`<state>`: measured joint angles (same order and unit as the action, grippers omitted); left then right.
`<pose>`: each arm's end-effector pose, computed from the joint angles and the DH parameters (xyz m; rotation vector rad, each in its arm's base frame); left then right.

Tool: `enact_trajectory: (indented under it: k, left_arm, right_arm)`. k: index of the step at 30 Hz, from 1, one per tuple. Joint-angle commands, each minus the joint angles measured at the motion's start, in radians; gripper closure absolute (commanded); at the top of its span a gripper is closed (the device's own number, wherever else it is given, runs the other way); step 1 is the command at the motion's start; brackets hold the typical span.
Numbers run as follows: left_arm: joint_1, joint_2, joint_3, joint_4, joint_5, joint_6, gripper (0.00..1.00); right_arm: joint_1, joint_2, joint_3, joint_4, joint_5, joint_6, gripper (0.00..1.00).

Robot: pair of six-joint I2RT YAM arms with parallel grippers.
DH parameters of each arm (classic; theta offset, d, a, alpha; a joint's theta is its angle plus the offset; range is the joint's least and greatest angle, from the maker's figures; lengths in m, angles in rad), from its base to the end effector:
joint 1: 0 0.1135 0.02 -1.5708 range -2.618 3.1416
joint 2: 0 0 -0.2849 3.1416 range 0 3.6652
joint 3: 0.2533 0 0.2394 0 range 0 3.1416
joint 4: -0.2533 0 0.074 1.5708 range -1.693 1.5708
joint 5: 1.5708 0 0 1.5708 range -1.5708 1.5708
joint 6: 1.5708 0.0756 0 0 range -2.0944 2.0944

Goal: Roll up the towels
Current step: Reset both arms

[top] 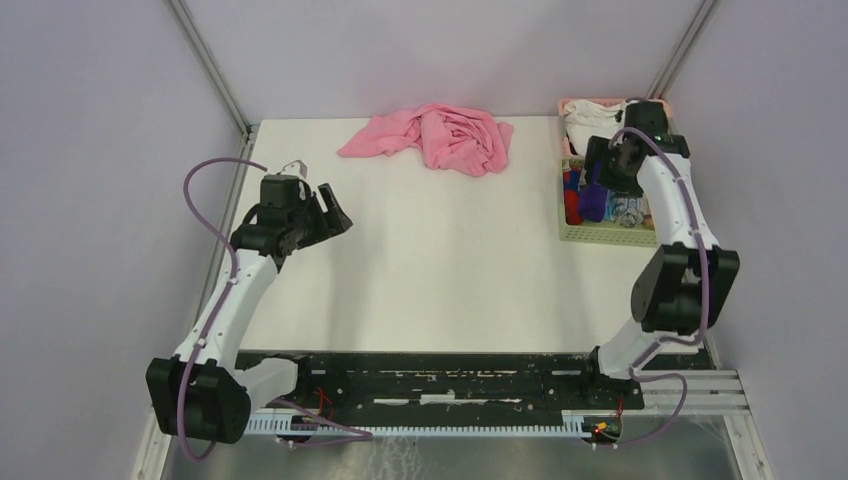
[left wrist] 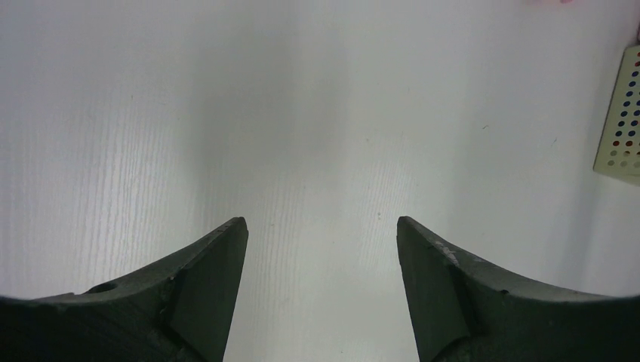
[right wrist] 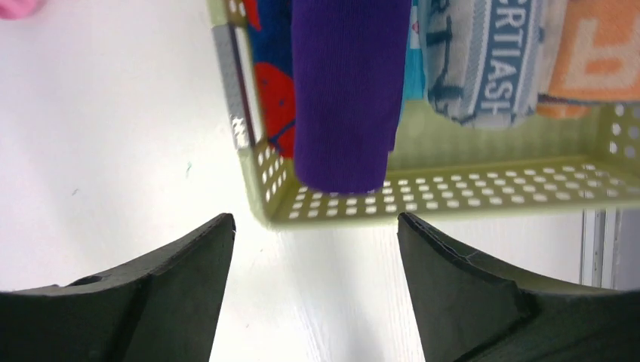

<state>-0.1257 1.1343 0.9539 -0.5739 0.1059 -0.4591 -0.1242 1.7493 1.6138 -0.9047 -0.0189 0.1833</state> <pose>0.2441 -0.0389 0.2870 -0.3377 2.3327 -0.4134 0.3812 -0.0462 0.2930 0.3933 2.5816 0.0456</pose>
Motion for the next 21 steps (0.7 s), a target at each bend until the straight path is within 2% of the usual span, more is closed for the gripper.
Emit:
enact_trajectory:
  k: [1, 2, 4, 9, 10, 14, 18, 21]
  left_arm:
    - [-0.002, -0.085, 0.001, 0.055, -0.017, 0.090, 0.20]
    - [-0.001, -0.104, -0.001, 0.063, -0.026, 0.091, 0.19]
    - [-0.001, -0.141, 0.017, 0.053, -0.059, 0.087, 0.18]
    - [0.000, -0.269, 0.068, -0.010, -0.106, 0.040, 0.16]
    - [0.000, -0.316, 0.062, -0.012, -0.114, 0.027, 0.12]
    - [0.000, -0.507, 0.010, 0.000, -0.176, -0.001, 0.00]
    - [0.000, -0.652, -0.036, -0.013, -0.257, 0.015, 0.01]
    - [-0.001, -0.713, -0.074, -0.013, -0.275, 0.037, 0.01]
  right_arm:
    - [0.003, -0.271, -0.112, 0.082, -0.054, 0.064, 0.12]
    - [0.003, -0.325, -0.146, 0.100, -0.060, 0.076, 0.10]
    - [0.004, -0.452, -0.223, 0.168, -0.071, 0.105, 0.01]
    - [0.014, -0.766, -0.402, 0.300, -0.045, 0.196, 0.00]
    - [0.028, -0.813, -0.431, 0.308, -0.028, 0.207, 0.00]
    - [0.151, -0.941, -0.472, 0.281, 0.099, 0.177, 0.00]
    - [0.302, -1.064, -0.546, 0.283, 0.237, 0.104, 0.00]
    - [0.366, -1.152, -0.614, 0.307, 0.293, 0.073, 0.00]
